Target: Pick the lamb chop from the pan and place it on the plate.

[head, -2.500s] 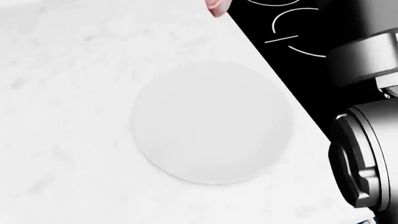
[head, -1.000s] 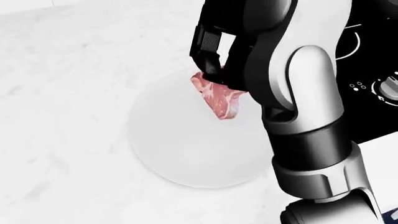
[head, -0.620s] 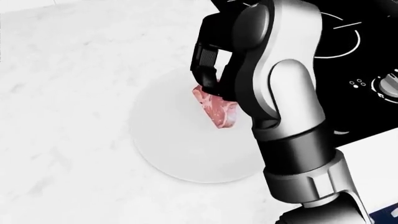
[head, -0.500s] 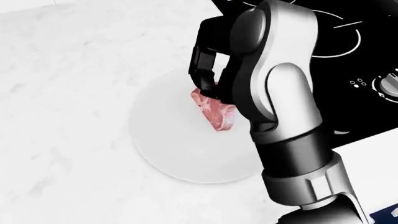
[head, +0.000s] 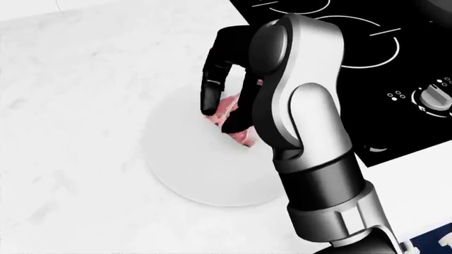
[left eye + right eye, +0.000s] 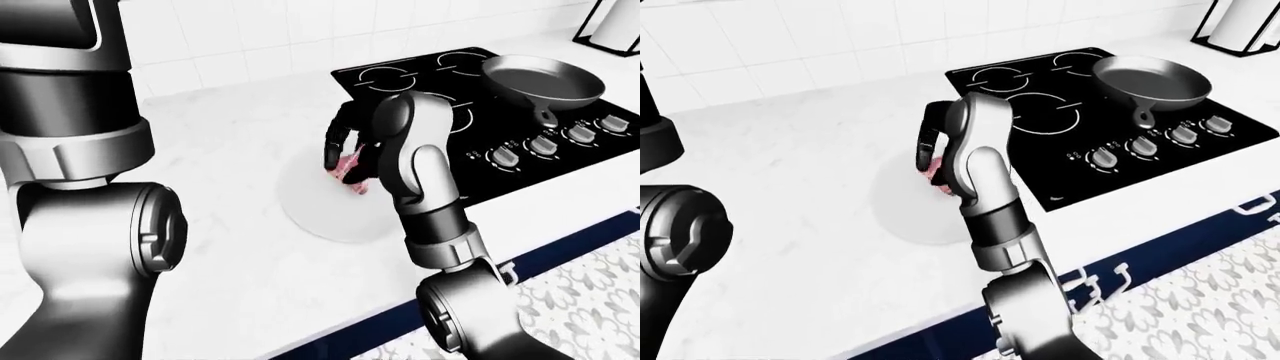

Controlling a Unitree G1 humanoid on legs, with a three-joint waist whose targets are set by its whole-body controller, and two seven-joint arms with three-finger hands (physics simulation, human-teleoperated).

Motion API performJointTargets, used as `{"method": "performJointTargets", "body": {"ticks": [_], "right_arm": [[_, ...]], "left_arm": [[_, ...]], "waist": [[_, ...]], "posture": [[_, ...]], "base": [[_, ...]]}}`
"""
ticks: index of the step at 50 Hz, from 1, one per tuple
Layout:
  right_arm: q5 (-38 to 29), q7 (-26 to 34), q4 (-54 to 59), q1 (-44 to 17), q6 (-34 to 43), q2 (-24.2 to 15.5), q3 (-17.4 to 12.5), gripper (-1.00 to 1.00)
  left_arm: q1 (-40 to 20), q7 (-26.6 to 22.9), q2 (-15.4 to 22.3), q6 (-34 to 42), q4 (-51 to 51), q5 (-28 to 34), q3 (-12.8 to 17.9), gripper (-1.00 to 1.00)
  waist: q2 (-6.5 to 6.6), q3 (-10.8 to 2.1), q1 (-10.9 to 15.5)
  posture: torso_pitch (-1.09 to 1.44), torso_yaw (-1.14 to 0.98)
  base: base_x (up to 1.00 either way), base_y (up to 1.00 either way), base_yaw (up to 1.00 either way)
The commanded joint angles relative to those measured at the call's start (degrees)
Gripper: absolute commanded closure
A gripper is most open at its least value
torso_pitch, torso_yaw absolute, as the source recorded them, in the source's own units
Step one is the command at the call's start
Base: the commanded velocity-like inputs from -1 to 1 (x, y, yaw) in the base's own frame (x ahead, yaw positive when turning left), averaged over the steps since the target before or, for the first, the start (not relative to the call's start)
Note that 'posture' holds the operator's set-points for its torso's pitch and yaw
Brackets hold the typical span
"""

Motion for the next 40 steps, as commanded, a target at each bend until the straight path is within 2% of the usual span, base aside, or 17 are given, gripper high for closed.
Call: {"method": "performJointTargets", "body": {"ticks": [1,10,24,40], "right_arm": [[-0.3,-0.2,-0.6,-1.4,-0.2,-0.4,0.1,-1.00],[-0.7,1.4,-1.0,-3.5,0.3,-1.2,-0.2,-1.00],[0.6,5.2,1.3,-16.3,3.0,-6.4,-3.1,-1.00],[10.6,-1.7,5.3,-23.6,8.9,-11.5,-6.6,-1.00]], "left_arm": [[-2.0,0.3,0.6,-1.4,-1.4,0.4,0.3,-1.00],[-2.2,0.2,0.9,-1.6,-1.2,0.4,0.3,-1.00],[-3.0,0.3,0.8,-2.1,-0.1,0.6,0.3,-1.00],[-2.5,0.1,0.9,-1.2,-1.4,0.8,0.2,-1.00]], "waist": [[0.14,-1.43,0.0],[0.16,-1.39,0.2],[0.05,-1.06,0.0],[-0.23,-0.86,0.1]], "posture": [[0.00,0.00],[0.00,0.00],[0.00,0.00],[0.00,0.00]], "base": [[0.00,0.00,0.00],[0.00,0.00,0.00],[0.00,0.00,0.00],[0.00,0.00,0.00]]}}
